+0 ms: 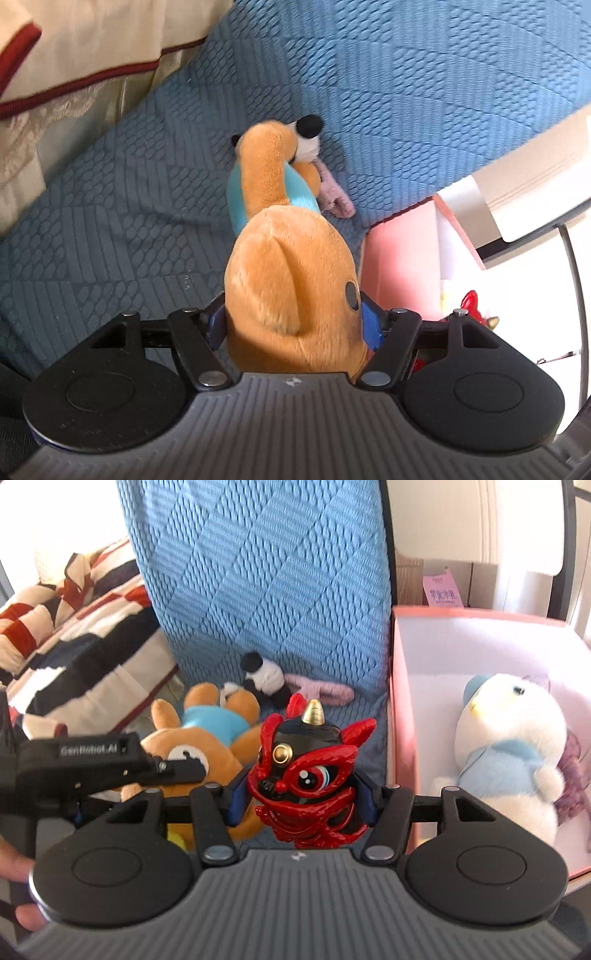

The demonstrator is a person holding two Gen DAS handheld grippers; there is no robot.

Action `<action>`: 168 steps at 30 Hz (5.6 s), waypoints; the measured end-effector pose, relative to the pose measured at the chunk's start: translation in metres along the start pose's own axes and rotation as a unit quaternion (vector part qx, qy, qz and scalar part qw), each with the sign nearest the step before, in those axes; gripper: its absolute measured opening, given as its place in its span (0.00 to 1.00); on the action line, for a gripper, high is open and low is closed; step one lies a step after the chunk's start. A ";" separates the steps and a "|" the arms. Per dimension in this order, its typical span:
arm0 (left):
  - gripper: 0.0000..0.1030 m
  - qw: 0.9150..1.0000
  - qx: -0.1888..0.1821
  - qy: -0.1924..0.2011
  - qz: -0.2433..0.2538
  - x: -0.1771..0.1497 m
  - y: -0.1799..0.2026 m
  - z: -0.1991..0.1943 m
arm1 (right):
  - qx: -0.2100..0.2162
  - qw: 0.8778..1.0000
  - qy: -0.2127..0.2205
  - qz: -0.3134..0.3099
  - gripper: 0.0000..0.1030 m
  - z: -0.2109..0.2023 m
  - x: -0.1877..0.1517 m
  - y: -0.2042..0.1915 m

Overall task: Organize objects
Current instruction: 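Lift the bear with the left gripper while the right gripper lifts the red lion, then lower the bear and red lion into the pink box and open both grippers, then withdraw both tools from the box and move them toward the panda and bunny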

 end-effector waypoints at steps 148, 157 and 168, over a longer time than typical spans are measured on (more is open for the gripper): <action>0.83 0.966 -0.010 0.098 0.240 -0.030 0.085 -0.110 | -0.004 0.997 0.033 0.071 0.57 -0.084 -0.036 0.019; 0.83 0.965 0.009 0.101 0.243 -0.021 0.061 -0.098 | -0.010 0.998 0.034 0.051 0.57 -0.071 -0.032 0.000; 0.83 0.960 0.017 0.149 0.238 0.003 0.039 -0.063 | -0.021 0.999 0.031 0.034 0.57 -0.027 -0.027 -0.014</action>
Point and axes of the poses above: each gripper's, at about its wrist camera, not at the fingertips, and z roughly the way its jaws point, y to its right, x to its top, the point moved 2 cm from there along z, roughly the way its jaws point, and after that the axes turned 1 degree about -x, right-handed, at the moved point
